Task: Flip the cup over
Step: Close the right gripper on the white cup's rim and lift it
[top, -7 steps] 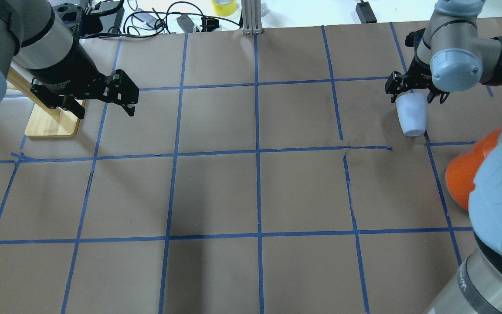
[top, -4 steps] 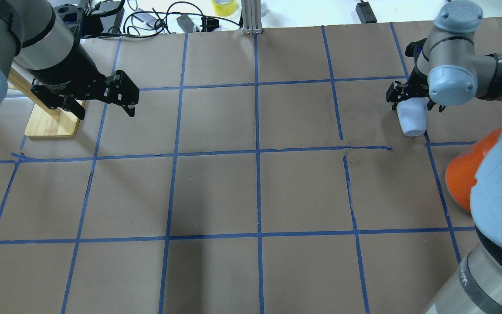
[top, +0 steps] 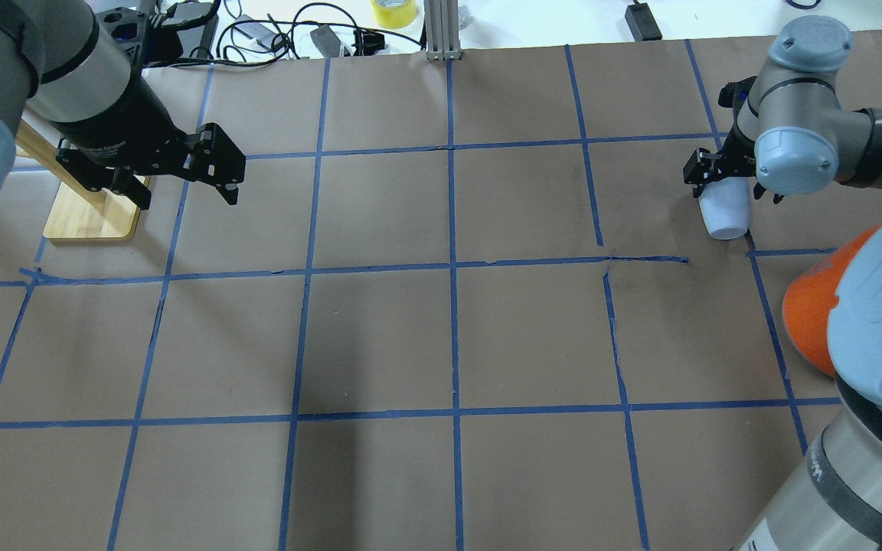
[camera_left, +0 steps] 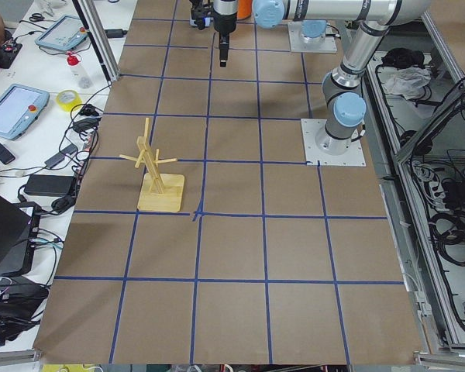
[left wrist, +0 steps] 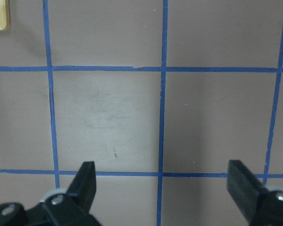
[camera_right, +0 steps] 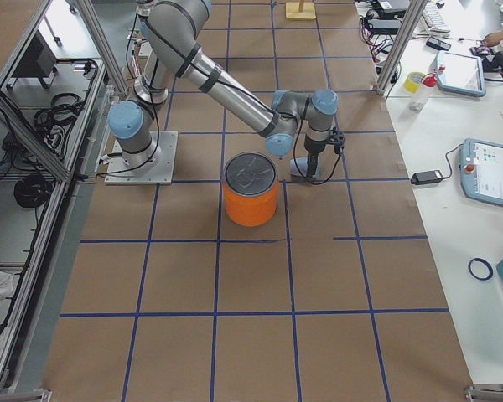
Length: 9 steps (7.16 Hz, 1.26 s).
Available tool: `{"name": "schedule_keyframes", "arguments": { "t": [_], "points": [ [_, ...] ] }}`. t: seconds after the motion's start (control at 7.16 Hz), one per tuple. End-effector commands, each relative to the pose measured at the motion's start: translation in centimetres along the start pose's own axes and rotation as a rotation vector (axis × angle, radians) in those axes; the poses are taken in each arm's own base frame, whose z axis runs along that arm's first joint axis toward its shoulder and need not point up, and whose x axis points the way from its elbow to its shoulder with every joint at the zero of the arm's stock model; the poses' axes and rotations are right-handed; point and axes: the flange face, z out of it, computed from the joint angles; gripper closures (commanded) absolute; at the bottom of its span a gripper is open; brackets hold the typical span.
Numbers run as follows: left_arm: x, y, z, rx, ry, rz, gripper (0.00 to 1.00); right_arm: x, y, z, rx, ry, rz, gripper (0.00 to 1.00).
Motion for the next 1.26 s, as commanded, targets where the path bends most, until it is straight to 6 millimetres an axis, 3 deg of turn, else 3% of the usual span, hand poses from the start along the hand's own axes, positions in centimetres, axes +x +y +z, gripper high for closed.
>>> {"name": "schedule_keyframes", "arguments": {
  "t": [0.0, 0.14, 0.28, 0.42, 0.56, 1.12],
  "points": [
    [0.0, 0.0, -0.1, 0.002, -0.001, 0.002, 0.0, -0.3, -0.2, 0.9, 0.014, -0.027, -0.01, 0.08],
    [0.0, 0.0, 0.0, -0.001, -0.003, 0.003, 0.0, -0.4, 0.0, 1.2, 0.008, -0.029, -0.012, 0.14],
    [-0.1, 0.1, -0.1, 0.0, -0.013, 0.003, 0.0, -0.4, 0.1, 1.2, 0.007, -0.03, -0.018, 0.41],
    [-0.3, 0.1, -0.1, 0.0, -0.031, 0.003, 0.0, -0.2, 0.1, 1.0, 0.008, -0.017, -0.023, 0.75],
    [-0.3, 0.0, 0.0, 0.0, -0.032, 0.003, 0.0, -0.2, 0.1, 0.5, 0.015, -0.016, -0.034, 1.0],
    [-1.0, -0.2, 0.3, -0.013, -0.067, -0.005, 0.0, 0.0, -0.1, -1.3, 0.043, -0.008, -0.181, 1.0]
  ]
}}
